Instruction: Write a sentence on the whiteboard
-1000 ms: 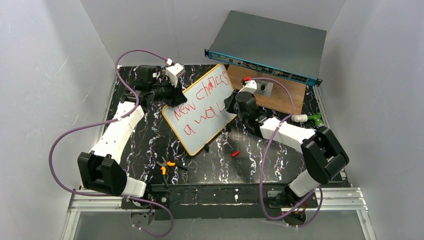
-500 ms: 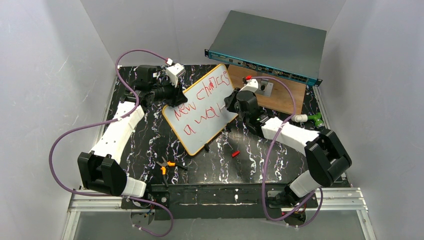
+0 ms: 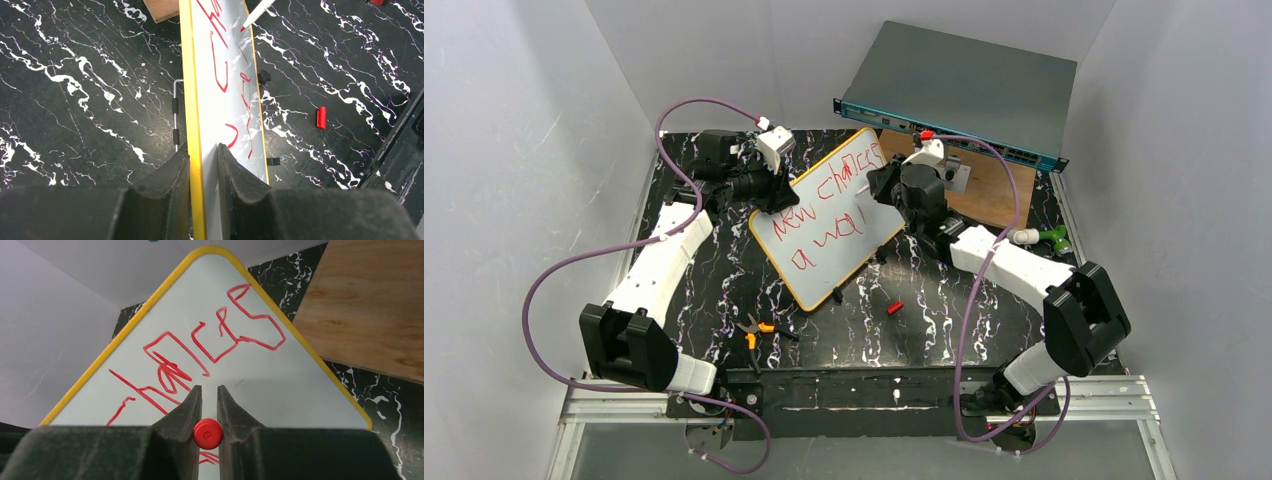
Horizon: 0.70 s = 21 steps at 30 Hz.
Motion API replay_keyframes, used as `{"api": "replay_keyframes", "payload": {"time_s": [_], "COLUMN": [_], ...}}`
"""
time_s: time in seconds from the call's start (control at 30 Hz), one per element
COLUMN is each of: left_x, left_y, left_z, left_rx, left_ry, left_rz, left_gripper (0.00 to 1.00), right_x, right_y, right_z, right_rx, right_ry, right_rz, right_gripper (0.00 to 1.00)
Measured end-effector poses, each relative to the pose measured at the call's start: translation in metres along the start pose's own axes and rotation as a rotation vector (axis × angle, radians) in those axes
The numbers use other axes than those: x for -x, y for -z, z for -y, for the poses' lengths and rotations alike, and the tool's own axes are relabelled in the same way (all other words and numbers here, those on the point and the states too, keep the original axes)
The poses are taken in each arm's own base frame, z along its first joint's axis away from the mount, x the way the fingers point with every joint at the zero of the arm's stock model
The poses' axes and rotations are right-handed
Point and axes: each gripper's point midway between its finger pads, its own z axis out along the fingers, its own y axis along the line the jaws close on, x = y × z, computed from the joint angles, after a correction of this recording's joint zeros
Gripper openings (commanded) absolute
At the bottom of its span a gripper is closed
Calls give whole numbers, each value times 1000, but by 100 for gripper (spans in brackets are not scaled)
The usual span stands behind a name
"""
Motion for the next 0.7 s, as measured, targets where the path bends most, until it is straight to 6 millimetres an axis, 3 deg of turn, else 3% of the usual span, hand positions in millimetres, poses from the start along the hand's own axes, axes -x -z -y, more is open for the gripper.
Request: {"api": "replay_keyframes", "payload": {"time_s": [0.2, 0.7], "left_x": [0, -1], "left_y": [0, 0], "left_z": [0, -2], "left_rx": [-2, 9], "left_ry": [-3, -1], "left_rz": [1, -6], "left_gripper": [0, 0], "right_x": [5, -1], "right_y": [-10, -18], "right_z": [-8, -3], "right_rx": [13, -13], "right_ry": [-7, -2], "right_rz": [17, 15], "right_gripper": [1, 1]}}
